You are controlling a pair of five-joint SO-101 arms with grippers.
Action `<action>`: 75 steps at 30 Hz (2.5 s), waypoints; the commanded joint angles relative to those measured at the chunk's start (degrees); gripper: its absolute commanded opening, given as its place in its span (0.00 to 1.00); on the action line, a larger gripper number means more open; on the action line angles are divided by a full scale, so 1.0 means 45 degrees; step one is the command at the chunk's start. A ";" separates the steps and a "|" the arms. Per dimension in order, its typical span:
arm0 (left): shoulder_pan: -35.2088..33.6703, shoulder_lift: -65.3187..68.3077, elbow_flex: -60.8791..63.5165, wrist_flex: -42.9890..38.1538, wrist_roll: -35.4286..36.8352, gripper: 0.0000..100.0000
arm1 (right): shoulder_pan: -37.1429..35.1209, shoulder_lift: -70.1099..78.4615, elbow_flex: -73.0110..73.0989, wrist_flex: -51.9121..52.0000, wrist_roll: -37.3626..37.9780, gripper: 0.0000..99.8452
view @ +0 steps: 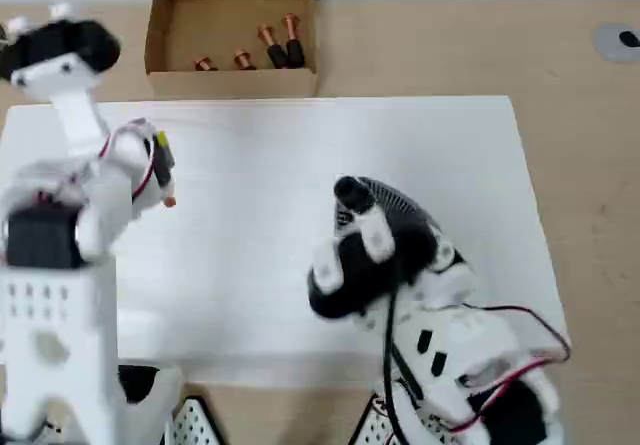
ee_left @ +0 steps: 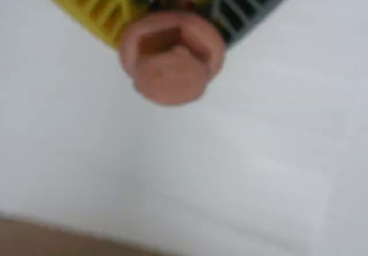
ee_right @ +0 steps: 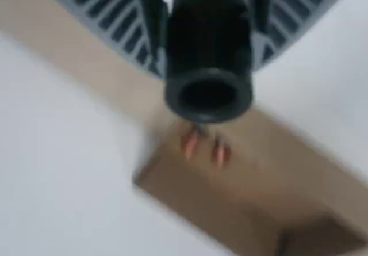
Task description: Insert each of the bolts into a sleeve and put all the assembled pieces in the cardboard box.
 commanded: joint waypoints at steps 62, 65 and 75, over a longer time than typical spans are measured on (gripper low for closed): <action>0.6681 -0.7062 0.2930 -0.1602 -0.0156 0.01 | -0.3937 -0.1553 0.5128 -0.3849 -0.3712 0.01; 0.6681 -0.7062 0.3321 -0.2364 -0.0176 0.01 | -0.3937 -0.1553 0.5050 -0.3849 -0.3712 0.01; 0.6076 -0.7082 0.5626 -0.5529 -0.0137 0.01 | -0.3937 -0.1553 0.4327 -0.2969 -0.3731 0.01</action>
